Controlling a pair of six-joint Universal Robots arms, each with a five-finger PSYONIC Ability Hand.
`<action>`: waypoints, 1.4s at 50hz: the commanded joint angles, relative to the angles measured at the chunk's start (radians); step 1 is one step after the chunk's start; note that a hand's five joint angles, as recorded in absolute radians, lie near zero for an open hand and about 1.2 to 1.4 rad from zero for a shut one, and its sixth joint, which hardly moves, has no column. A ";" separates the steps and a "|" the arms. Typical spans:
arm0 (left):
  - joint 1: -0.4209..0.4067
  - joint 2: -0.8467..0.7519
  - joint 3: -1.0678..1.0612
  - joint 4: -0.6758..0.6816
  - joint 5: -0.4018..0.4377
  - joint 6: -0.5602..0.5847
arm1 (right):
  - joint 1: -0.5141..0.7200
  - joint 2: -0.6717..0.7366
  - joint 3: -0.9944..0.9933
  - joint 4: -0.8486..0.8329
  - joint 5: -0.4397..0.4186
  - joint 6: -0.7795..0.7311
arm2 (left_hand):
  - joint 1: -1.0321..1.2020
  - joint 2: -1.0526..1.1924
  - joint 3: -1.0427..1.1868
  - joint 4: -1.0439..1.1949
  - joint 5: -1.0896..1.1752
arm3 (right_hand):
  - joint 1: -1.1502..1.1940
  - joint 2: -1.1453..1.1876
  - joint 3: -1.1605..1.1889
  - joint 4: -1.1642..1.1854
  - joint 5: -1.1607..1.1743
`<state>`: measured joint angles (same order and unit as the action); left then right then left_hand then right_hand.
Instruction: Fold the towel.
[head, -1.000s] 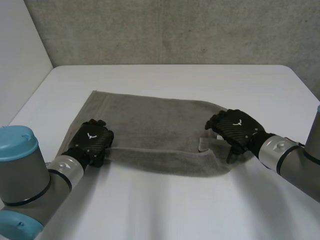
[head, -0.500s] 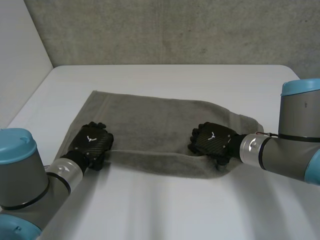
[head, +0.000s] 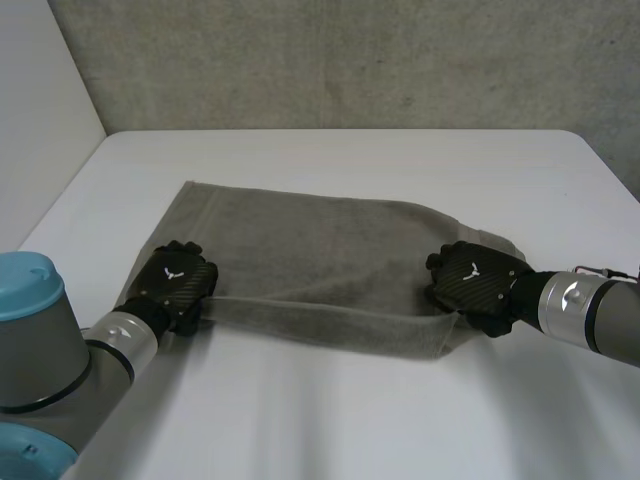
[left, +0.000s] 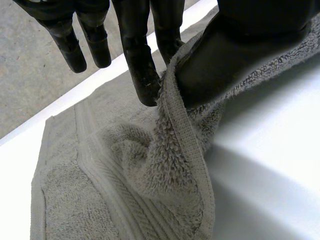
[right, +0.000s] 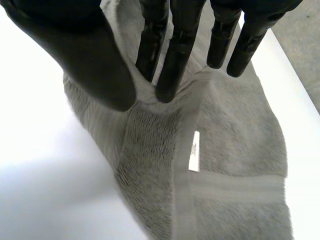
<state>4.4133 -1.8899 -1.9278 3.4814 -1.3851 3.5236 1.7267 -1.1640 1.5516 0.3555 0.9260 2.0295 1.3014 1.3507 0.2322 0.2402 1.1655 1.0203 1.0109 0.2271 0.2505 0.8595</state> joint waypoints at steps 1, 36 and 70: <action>-0.011 0.000 -0.002 -0.001 -0.002 0.000 | 0.010 0.032 0.036 -0.047 -0.055 0.064 | 0.095 0.046 -0.058 -0.066 0.056 | -0.542 -0.532 -0.053 -0.076 -0.556; -0.009 0.000 -0.002 -0.001 -0.002 0.000 | 0.116 0.113 0.016 -0.210 -0.070 0.133 | 0.095 0.046 -0.058 -0.066 0.056 | -0.560 -0.550 -0.053 -0.076 -0.573; 0.002 0.000 -0.002 -0.001 0.000 0.000 | 0.011 0.118 -0.024 -0.009 -0.076 0.012 | 0.095 0.046 -0.058 -0.066 0.056 | -0.448 -0.439 -0.053 -0.076 -0.462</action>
<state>4.4165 -1.8899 -1.9297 3.4806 -1.3867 3.5235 1.7625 -1.0429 1.5183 0.2961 0.8608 2.1118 1.3014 1.3507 0.2322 0.2402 1.1655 0.9282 0.9255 0.2271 0.2505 0.7573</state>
